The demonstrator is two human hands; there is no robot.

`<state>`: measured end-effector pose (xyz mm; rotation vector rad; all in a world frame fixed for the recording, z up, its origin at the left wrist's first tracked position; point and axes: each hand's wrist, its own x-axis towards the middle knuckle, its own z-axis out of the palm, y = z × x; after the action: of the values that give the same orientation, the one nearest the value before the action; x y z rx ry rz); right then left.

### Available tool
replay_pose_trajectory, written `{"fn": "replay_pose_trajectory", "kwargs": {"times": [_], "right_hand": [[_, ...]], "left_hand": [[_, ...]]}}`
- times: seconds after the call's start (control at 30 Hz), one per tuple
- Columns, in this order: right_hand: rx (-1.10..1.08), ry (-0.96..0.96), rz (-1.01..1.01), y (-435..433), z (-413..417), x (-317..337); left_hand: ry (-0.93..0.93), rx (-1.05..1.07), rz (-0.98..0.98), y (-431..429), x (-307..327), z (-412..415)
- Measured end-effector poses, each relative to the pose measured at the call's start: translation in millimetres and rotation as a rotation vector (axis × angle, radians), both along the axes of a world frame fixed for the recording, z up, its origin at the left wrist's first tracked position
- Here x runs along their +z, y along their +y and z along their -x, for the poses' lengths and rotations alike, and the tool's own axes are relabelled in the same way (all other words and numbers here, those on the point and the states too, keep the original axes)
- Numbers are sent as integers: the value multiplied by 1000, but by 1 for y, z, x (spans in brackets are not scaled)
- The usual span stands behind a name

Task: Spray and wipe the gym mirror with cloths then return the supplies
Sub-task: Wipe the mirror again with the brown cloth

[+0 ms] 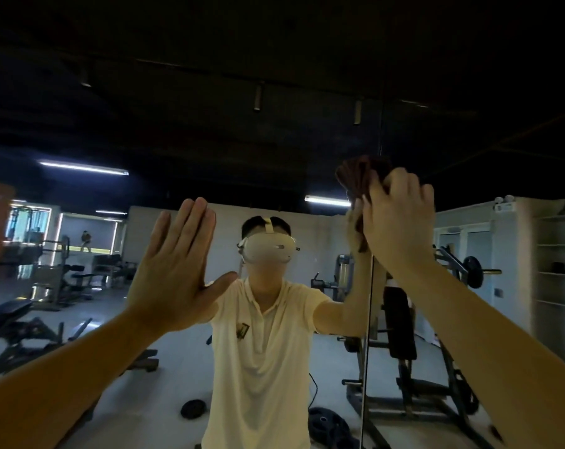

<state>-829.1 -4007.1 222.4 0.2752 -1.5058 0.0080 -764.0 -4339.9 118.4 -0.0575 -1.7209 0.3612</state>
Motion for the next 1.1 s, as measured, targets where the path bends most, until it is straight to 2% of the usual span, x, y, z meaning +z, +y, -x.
{"fn": "replay_pose_trajectory", "kwargs": {"times": [0.23,0.47,0.57,0.63,0.67,0.73,0.83,0.9,0.97,1.03,1.1], "right_hand": [[141,-62,261,-51,-8,-2],[239,-35,275,-134,-31,47],[271,-58,33,-188,-50,32],[229,-30,-181,-186,-56,25],[196,-14,-228,-170,-54,31],[172,-37,-89,-128,-49,49],[-30,-26,233,-64,-32,65],[-38,-74,412,-59,-27,72],[52,-96,568,-85,-29,79],[165,-57,615,-126,-35,81],[248,-8,503,-169,-43,76]], "left_hand": [[-8,-2,0,-1,-1,-1],[-21,-12,19,-8,-2,5],[-53,-41,36,-10,-1,2],[-69,-76,72,-18,1,0],[-82,-84,107,-25,3,-3],[-106,-70,188,-38,9,-9],[-132,-58,246,-46,14,-15],[-152,-78,217,-42,13,-14],[-159,-99,196,-40,11,-12],[-165,-110,200,-43,11,-12],[-182,-107,230,-48,15,-14]]}}
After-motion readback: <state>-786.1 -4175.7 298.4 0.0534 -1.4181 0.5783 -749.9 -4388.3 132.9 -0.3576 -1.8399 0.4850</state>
